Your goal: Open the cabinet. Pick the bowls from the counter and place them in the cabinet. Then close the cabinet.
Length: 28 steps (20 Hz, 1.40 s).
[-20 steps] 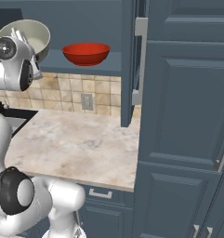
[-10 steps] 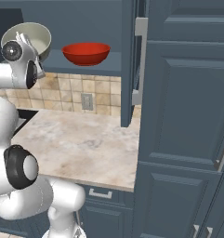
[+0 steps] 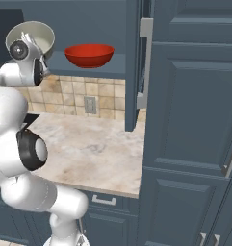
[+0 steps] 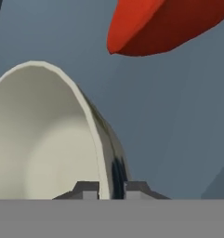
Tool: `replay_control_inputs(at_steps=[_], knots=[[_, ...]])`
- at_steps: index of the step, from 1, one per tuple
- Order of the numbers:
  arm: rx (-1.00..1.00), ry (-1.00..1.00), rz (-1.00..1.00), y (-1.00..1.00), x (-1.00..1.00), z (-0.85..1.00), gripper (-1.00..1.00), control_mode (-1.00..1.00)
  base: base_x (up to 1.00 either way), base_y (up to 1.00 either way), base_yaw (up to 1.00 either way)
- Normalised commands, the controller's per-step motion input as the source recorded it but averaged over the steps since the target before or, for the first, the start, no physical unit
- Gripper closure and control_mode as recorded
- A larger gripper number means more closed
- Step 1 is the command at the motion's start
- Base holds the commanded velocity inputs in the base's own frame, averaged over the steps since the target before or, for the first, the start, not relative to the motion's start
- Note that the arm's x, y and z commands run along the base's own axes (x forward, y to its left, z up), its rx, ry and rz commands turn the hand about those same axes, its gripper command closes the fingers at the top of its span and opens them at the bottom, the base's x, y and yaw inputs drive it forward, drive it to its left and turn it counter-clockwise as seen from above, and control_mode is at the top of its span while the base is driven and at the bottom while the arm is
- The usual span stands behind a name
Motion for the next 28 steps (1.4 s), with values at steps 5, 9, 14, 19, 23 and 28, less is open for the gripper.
replay_control_inputs(at_steps=[5, 9, 14, 19, 23, 28], knots=[[-0.02, 0.05, 0.00, 0.19, 0.51, -0.19, 1.00, -1.00, 0.00, 0.00, 0.00], [0.00, 0.09, 0.01, 0.03, 0.34, -0.19, 1.00, -1.00, 0.00, 0.00, 0.00], [0.00, 0.03, 0.02, 0.00, 0.05, -0.04, 1.00, -1.00, 0.00, 0.00, 0.00], [0.04, -0.05, 0.00, -0.12, -0.42, 0.00, 1.00, -1.00, 0.00, 0.00, 0.00], [0.06, -0.09, 0.00, -0.17, -0.52, 0.00, 1.00, -1.00, 0.00, 0.00, 0.00], [0.01, -0.01, 0.00, -0.03, -0.05, -0.02, 1.00, -1.00, 0.00, 0.00, 0.00]])
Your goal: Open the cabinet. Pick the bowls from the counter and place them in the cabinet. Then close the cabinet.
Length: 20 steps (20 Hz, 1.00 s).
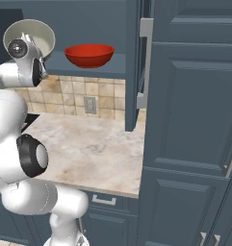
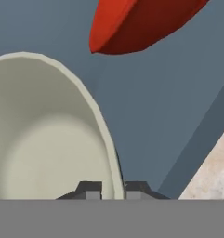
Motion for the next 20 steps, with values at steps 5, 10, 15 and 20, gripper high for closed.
replay_control_inputs(at_steps=[5, 10, 15, 20], knots=[[0.00, 0.19, 0.02, 0.00, 0.03, 0.00, 1.00, -1.00, 0.00, 0.00, 0.00], [0.00, 0.12, 0.02, 0.00, 0.00, 0.00, 1.00, -1.00, 0.00, 0.00, 0.00], [0.00, 0.06, 0.01, 0.00, 0.00, 0.01, 1.00, -1.00, 0.00, 0.00, 0.00], [0.00, 0.00, 0.02, 0.00, -0.02, 0.18, 1.00, -1.00, 0.00, 0.00, 0.00]])
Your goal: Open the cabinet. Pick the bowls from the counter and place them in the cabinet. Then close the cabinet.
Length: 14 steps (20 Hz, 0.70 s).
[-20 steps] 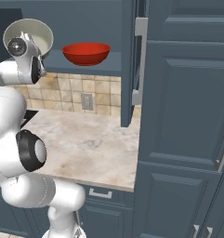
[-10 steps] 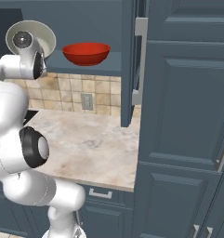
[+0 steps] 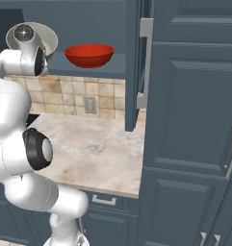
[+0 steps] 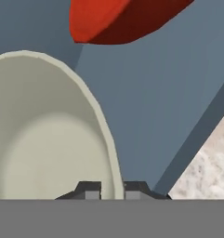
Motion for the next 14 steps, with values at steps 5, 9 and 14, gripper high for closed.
replay_control_inputs(at_steps=[5, 9, 14], knots=[[-0.02, 0.00, 0.03, 0.00, 0.00, 0.09, 1.00, -1.00, 0.00, 0.00, 0.00], [-0.03, 0.01, 0.02, 0.00, 0.00, 0.00, 1.00, -1.00, 0.00, 0.00, 0.00], [-0.03, 0.05, 0.01, 0.00, 0.00, 0.00, 1.00, -1.00, 0.00, 0.00, 0.00]])
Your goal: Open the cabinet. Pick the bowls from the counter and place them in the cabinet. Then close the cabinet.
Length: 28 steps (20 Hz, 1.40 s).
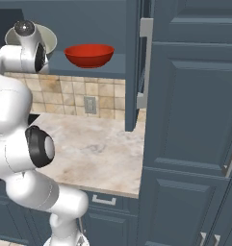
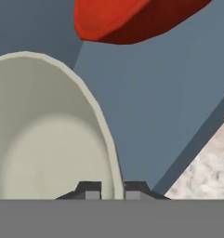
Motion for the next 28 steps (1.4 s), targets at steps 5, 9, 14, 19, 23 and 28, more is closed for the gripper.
replay_control_inputs(at_steps=[5, 9, 14, 19, 23, 28], knots=[[-0.10, 0.05, 0.00, 0.02, 0.01, 0.04, 1.00, -1.00, 0.00, 0.00, 0.00], [-0.10, 0.09, 0.00, 0.01, 0.10, 0.00, 1.00, -1.00, 0.00, 0.00, 0.00], [-0.07, 0.09, 0.00, 0.00, 0.18, 0.00, -1.00, -1.00, 0.00, 0.00, 0.00], [-0.04, 0.06, 0.00, 0.00, 0.22, 0.00, -1.00, -1.00, 0.00, 0.00, 0.00], [0.00, 0.00, 0.00, 0.00, 0.14, 0.00, -1.00, -1.00, 0.00, 0.00, 0.00], [0.00, -0.01, 0.00, 0.05, 0.04, 0.00, -1.00, -1.00, 0.00, 0.00, 0.00]])
